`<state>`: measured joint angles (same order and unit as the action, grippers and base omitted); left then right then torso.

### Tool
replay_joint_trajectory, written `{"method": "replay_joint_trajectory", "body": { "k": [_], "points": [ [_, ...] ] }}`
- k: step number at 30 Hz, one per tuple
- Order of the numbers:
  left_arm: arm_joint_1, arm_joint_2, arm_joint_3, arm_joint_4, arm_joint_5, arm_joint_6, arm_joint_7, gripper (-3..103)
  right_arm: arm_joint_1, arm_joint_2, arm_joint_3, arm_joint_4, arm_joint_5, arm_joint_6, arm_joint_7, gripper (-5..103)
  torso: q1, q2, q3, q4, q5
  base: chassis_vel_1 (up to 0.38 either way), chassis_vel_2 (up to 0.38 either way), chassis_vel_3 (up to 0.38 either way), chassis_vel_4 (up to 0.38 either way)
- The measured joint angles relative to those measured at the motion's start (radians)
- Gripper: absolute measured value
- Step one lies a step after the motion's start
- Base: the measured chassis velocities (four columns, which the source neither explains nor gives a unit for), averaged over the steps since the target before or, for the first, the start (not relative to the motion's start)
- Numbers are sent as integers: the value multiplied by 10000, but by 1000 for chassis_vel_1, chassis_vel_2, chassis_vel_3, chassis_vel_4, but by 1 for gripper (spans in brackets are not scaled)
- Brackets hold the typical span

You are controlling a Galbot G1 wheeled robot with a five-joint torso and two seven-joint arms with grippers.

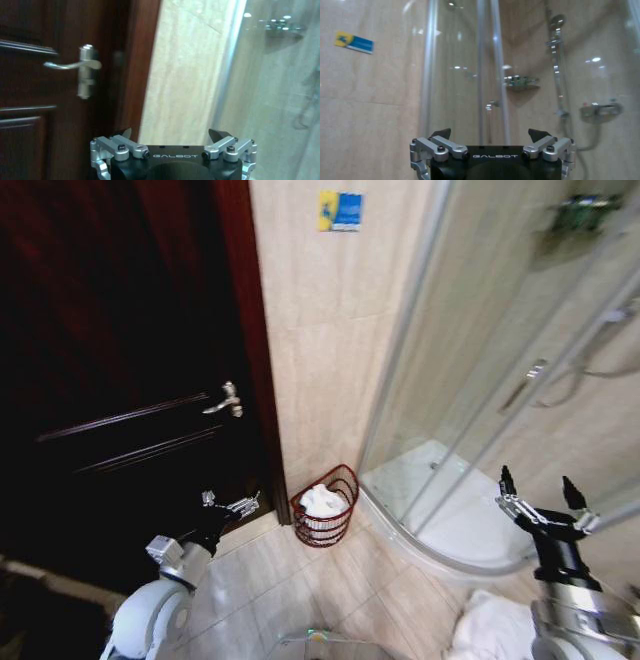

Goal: Discard the used towel into the hamper.

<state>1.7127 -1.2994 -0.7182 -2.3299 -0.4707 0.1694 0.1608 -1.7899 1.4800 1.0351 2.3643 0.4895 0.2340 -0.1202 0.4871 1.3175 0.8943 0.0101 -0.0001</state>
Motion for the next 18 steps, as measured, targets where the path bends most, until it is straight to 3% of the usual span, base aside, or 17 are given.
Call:
{"method": "replay_joint_trajectory", "body": {
  "k": [18],
  "points": [
    [0,0,0,0,0,-1,0,100,130,1,82,11,-28,-52,157,100,0,-1,0,0,-1,-128,-126,-127,-126]
  ]
}}
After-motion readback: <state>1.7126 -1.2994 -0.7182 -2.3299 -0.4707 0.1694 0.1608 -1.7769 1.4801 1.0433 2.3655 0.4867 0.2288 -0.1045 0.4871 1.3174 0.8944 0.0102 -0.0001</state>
